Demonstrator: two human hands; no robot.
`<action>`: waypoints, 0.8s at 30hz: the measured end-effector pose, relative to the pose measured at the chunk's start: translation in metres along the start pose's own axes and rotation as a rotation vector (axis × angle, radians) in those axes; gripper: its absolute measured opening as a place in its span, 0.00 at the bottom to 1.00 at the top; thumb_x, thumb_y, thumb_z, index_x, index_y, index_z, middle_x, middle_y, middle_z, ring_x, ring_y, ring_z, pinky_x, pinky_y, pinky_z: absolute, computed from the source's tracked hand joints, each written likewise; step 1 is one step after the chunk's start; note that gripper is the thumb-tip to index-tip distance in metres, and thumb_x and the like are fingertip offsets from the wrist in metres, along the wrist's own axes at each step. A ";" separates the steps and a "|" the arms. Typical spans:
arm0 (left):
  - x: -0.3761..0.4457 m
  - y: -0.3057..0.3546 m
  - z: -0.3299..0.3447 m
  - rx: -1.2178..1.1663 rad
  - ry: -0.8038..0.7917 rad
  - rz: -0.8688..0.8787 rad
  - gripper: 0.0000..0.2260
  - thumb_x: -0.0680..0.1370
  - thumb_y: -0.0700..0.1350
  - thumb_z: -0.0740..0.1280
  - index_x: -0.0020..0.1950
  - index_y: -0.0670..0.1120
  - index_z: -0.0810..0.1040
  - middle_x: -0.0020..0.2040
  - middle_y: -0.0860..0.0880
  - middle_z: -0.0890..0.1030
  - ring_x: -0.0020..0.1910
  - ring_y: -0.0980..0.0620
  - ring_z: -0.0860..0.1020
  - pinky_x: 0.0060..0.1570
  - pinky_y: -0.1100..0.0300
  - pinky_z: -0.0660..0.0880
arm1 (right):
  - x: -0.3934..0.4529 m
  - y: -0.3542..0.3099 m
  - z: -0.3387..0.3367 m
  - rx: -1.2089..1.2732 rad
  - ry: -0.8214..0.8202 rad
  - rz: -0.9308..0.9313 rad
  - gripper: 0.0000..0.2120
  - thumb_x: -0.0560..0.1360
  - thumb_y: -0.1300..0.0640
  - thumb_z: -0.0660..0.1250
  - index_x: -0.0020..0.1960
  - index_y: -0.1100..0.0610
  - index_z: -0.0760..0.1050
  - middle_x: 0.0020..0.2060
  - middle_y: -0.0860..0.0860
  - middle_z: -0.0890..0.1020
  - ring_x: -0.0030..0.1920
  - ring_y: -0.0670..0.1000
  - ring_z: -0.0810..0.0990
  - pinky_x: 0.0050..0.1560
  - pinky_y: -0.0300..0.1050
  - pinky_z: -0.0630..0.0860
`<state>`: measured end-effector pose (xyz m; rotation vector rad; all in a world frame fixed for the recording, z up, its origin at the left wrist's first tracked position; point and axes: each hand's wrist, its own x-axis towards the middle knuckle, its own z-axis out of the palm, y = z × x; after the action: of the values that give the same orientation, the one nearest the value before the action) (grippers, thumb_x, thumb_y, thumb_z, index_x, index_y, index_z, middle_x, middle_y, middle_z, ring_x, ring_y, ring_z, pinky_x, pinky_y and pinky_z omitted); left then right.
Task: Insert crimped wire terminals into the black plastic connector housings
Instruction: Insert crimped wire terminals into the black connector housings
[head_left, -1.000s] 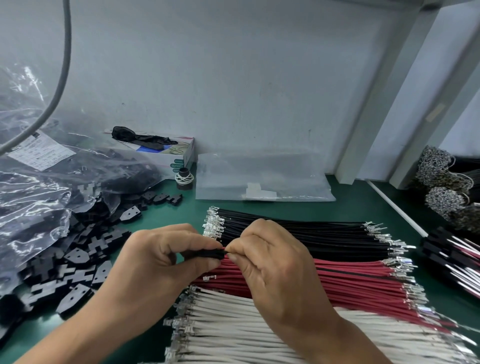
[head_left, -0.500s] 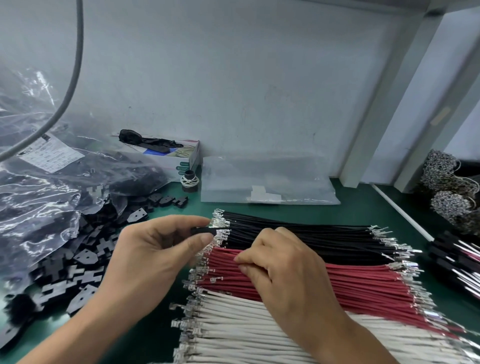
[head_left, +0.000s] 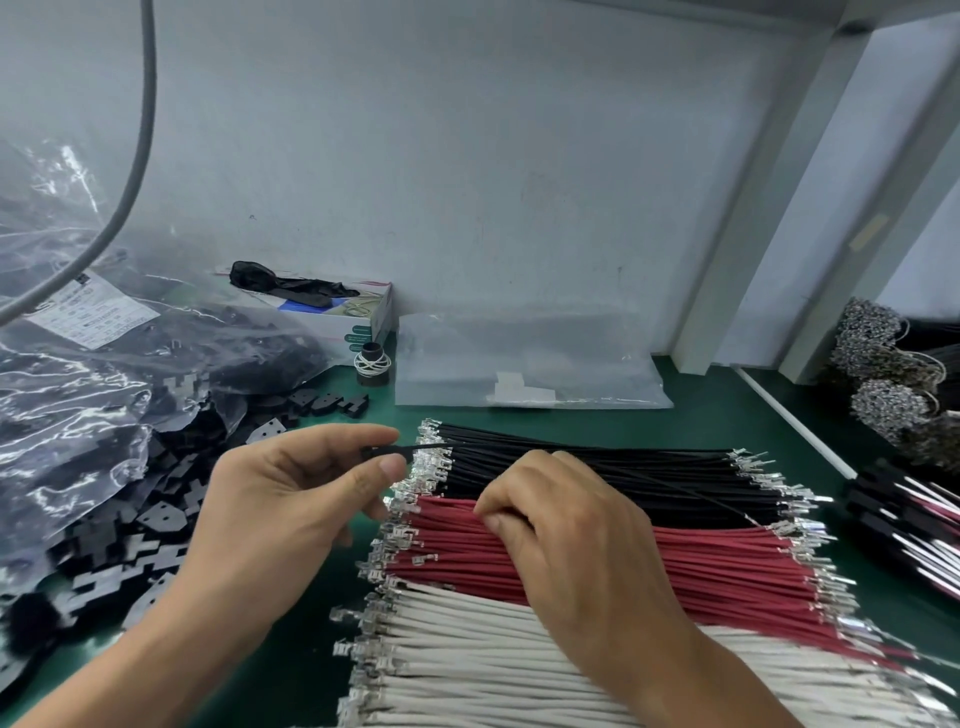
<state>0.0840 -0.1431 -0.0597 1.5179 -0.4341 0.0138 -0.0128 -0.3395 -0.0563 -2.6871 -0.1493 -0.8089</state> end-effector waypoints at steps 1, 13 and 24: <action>0.000 0.000 0.000 -0.017 0.001 -0.006 0.13 0.65 0.50 0.78 0.48 0.51 0.89 0.38 0.43 0.87 0.31 0.51 0.81 0.25 0.63 0.75 | 0.001 0.002 -0.001 0.021 0.035 0.008 0.02 0.78 0.56 0.71 0.48 0.49 0.80 0.43 0.39 0.79 0.46 0.42 0.77 0.44 0.42 0.78; 0.003 0.000 -0.005 -0.261 -0.185 -0.223 0.30 0.56 0.56 0.86 0.52 0.41 0.88 0.44 0.35 0.86 0.31 0.49 0.80 0.26 0.61 0.75 | 0.004 0.004 -0.009 0.145 0.218 -0.015 0.07 0.78 0.53 0.68 0.52 0.49 0.85 0.42 0.40 0.75 0.38 0.45 0.77 0.36 0.36 0.74; 0.003 -0.001 -0.005 -0.314 -0.259 -0.286 0.22 0.63 0.49 0.81 0.51 0.38 0.87 0.42 0.35 0.85 0.30 0.49 0.79 0.27 0.61 0.76 | 0.004 0.000 -0.008 0.175 0.231 -0.019 0.05 0.78 0.56 0.69 0.48 0.51 0.83 0.43 0.41 0.77 0.44 0.45 0.79 0.42 0.40 0.77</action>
<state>0.0887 -0.1392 -0.0601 1.2621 -0.3994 -0.4601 -0.0134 -0.3424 -0.0473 -2.4129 -0.1815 -1.0525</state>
